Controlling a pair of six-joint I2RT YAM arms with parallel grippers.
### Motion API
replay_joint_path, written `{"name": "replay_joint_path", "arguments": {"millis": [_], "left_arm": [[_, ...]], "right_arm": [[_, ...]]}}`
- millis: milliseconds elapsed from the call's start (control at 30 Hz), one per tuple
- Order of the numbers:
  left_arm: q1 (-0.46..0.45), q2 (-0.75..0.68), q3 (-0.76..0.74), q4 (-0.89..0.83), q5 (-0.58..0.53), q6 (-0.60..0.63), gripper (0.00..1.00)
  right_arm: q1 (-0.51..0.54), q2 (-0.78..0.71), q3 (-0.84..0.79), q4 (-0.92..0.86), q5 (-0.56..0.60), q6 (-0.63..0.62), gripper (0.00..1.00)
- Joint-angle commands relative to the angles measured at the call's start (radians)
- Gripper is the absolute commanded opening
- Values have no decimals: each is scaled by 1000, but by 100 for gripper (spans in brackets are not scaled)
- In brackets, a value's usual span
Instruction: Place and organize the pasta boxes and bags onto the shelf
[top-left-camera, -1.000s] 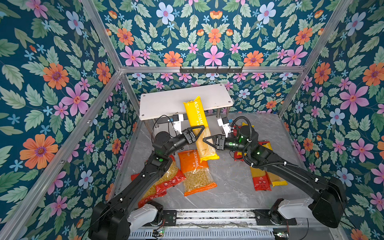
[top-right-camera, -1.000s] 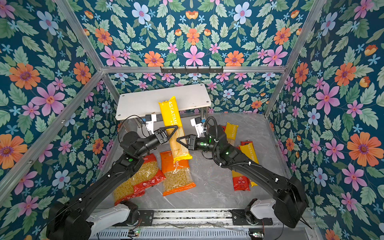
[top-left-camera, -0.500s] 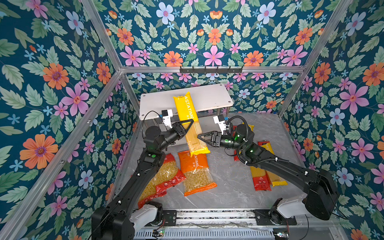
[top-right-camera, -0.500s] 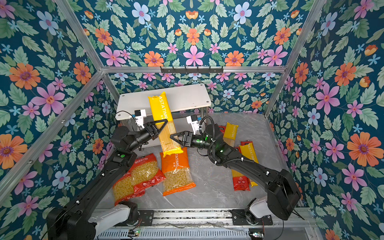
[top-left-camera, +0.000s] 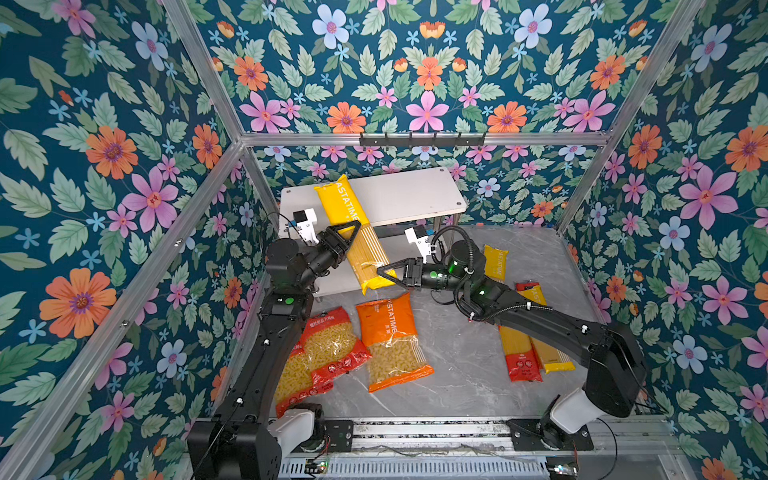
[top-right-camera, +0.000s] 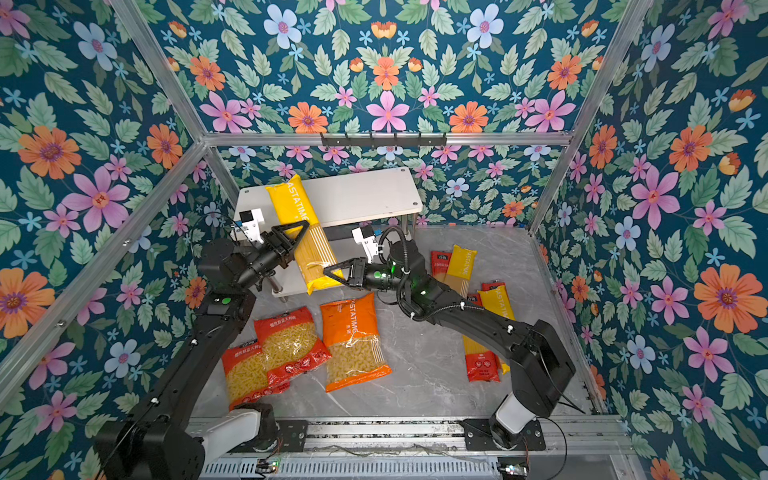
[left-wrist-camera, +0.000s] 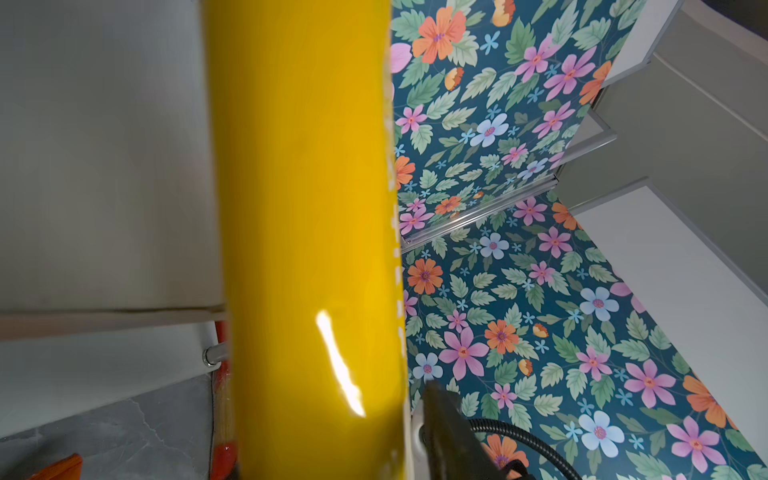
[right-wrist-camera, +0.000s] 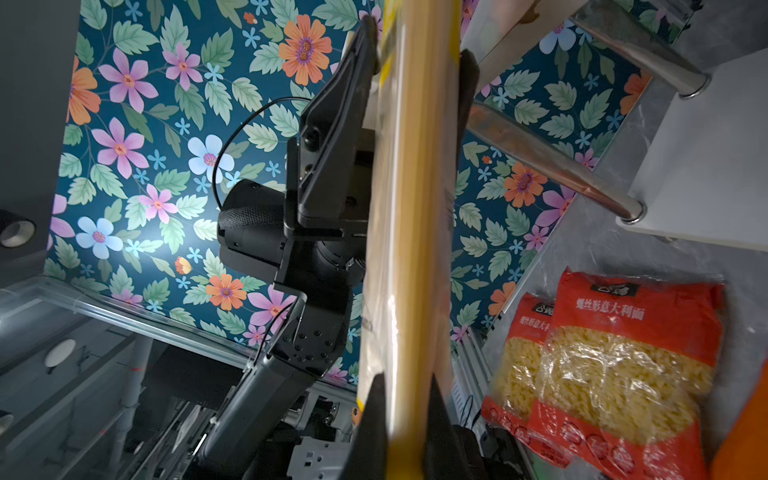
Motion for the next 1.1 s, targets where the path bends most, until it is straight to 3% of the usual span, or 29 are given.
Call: {"name": "replay_joint_path", "arguments": {"millis": [0, 133, 367, 533, 600, 667, 933, 1067], "left_arm": [[34, -24, -9, 83, 45, -39, 66], [45, -72, -71, 109, 30, -73, 78], [48, -169, -194, 138, -22, -125, 82], [56, -199, -205, 123, -45, -130, 80], [65, -200, -206, 111, -47, -130, 79], [74, -210, -219, 110, -61, -141, 77], [78, -263, -271, 69, -179, -151, 65], [64, -269, -260, 38, -219, -141, 49]], "right_arm": [[1, 52, 86, 114, 71, 85, 3], [8, 148, 204, 107, 139, 172, 1], [64, 276, 385, 15, 238, 261, 5], [91, 344, 503, -85, 205, 228, 29], [86, 328, 466, -52, 193, 237, 44], [77, 282, 415, -69, 174, 201, 52], [35, 11, 71, -93, 253, 85, 55], [32, -73, -27, -158, 304, 17, 55]]}}
